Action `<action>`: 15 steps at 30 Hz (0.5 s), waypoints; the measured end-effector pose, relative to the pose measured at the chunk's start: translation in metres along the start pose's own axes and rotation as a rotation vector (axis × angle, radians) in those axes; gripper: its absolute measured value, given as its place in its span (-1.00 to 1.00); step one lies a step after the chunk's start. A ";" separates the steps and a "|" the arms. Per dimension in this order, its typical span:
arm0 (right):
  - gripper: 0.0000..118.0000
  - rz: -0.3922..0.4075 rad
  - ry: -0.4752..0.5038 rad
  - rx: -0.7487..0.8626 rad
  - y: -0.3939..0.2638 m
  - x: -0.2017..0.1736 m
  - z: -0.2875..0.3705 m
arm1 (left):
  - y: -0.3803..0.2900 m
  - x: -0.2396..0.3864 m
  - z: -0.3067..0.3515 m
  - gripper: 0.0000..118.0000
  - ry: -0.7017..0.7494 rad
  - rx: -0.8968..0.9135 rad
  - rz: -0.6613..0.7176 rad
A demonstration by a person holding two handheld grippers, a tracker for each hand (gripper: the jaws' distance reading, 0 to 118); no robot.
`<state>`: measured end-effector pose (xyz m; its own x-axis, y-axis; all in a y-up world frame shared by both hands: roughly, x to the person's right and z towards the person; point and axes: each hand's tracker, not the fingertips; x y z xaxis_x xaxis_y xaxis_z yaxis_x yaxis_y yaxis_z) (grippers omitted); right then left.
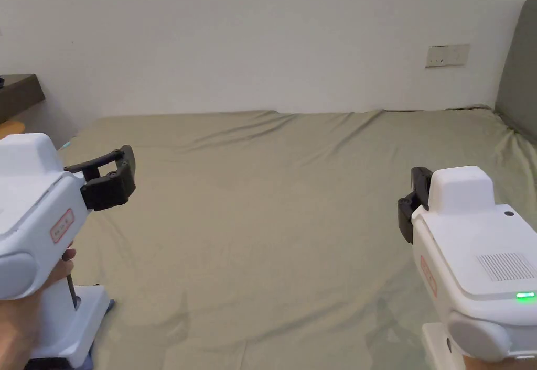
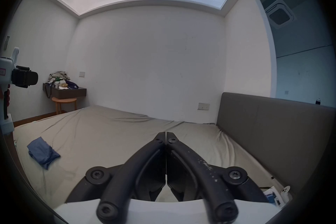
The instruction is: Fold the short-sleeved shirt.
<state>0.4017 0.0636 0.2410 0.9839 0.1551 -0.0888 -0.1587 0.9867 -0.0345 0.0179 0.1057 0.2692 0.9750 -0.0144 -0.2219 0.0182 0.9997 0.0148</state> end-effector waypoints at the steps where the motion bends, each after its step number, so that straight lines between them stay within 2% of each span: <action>1: -0.96 0.002 -0.010 0.007 0.001 0.006 0.003 | -0.003 0.012 0.003 0.82 -0.001 0.011 0.015; 7: -0.96 0.019 -0.059 0.036 0.006 0.037 0.022 | -0.032 0.074 0.015 0.80 -0.034 0.078 -0.007; 9: -0.96 0.027 -0.075 0.038 0.005 0.044 0.026 | -0.038 0.091 0.018 0.65 -0.041 0.083 -0.021; 11: -0.96 0.026 -0.085 0.039 0.002 0.049 0.028 | -0.044 0.101 0.021 0.38 -0.063 0.081 -0.011; 12: -0.96 0.023 -0.091 0.037 0.000 0.052 0.029 | -0.046 0.106 0.022 0.16 -0.078 0.074 -0.004; 13: -0.96 0.023 -0.094 0.035 -0.002 0.053 0.030 | -0.046 0.109 0.021 -0.12 -0.087 0.043 0.014; 15: -0.96 0.015 -0.105 0.033 -0.005 0.056 0.031 | -0.051 0.114 0.021 -1.00 -0.118 0.030 0.031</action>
<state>0.4598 0.0685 0.2670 0.9850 0.1719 0.0163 -0.1719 0.9851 -0.0012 0.1326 0.0532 0.2635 0.9944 0.0128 -0.1046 -0.0077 0.9987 0.0497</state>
